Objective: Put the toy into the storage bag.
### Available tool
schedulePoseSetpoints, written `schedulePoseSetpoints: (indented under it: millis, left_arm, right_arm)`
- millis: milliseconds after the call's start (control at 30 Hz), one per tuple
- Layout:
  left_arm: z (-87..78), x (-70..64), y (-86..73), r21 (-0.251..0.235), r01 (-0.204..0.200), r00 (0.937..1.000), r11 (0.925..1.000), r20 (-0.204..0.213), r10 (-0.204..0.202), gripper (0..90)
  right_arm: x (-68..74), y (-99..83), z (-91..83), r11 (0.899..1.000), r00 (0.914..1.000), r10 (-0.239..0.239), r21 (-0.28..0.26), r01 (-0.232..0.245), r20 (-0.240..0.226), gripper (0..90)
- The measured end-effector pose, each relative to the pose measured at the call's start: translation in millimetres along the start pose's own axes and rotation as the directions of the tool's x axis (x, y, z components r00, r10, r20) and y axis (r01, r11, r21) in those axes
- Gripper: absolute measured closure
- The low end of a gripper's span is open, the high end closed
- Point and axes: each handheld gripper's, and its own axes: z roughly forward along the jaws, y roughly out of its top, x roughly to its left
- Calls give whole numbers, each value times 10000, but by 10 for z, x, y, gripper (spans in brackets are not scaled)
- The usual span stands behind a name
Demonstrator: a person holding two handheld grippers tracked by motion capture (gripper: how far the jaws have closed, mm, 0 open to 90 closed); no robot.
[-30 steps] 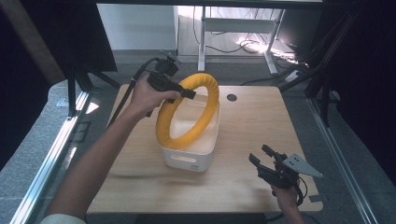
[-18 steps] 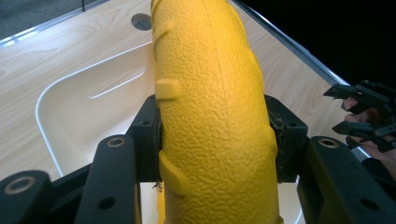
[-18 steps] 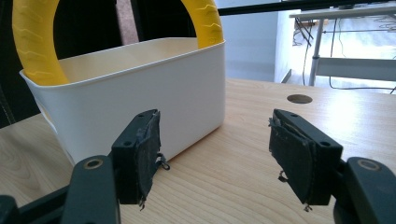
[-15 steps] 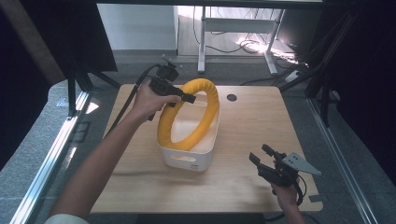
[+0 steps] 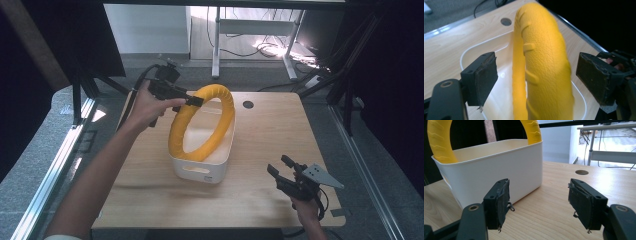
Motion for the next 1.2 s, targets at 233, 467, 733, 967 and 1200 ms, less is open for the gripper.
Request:
schedulePoseSetpoints:
  millis: [233, 467, 733, 967, 1200]
  left_arm:
    - [-357, 85, -127, -832, -150, 9998, 9964, 136, 162, 239]
    - [-613, 237, -308, -1529, 313, 9994, 9877, 190, -287, 345]
    - [-658, 418, -577, -1437, 599, 9954, 9878, -656, -699, 400]
    - [-548, 588, -883, -1322, 992, 9863, 9863, -1184, -1150, 417]
    - [-454, 713, -1161, -1172, 1315, 9798, 9844, -1358, -1471, 419]
  right_arm:
    - [-15, 7, -16, 10000, 10000, 57, -29, -57, 78, 338]
    - [-29, -1, -6, 10000, 9999, 6, -3, -6, 157, 337]
    - [-42, -12, 4, 10000, 9998, -34, 65, 33, 190, 337]
    - [-87, -44, 22, 9997, 9996, 74, 231, -80, 257, 337]
    - [-123, -77, 41, 9991, 9995, 130, 401, -142, 291, 337]
